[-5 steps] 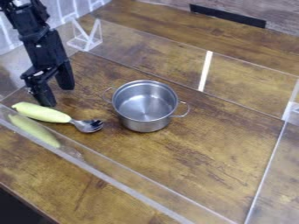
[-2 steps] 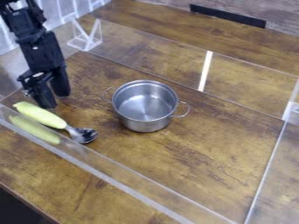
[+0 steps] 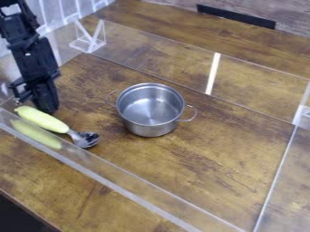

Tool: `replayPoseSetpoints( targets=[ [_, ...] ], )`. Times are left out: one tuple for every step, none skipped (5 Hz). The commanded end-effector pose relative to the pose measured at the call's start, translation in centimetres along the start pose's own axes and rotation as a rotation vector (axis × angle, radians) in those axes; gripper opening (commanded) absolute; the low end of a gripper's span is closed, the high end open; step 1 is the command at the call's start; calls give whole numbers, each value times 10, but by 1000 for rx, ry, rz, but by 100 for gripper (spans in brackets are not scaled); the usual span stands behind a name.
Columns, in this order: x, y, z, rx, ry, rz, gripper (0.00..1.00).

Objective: Move the green spoon to the left

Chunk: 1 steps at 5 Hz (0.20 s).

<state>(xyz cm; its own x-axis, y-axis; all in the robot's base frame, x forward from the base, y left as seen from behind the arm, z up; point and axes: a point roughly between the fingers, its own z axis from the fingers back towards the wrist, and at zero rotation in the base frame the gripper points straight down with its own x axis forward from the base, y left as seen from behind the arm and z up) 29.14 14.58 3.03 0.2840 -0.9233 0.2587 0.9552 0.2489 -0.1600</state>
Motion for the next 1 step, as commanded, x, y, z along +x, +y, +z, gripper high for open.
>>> replayPoseSetpoints(
  targets=[
    [6,5,20,25,6,-60,0]
  ],
)
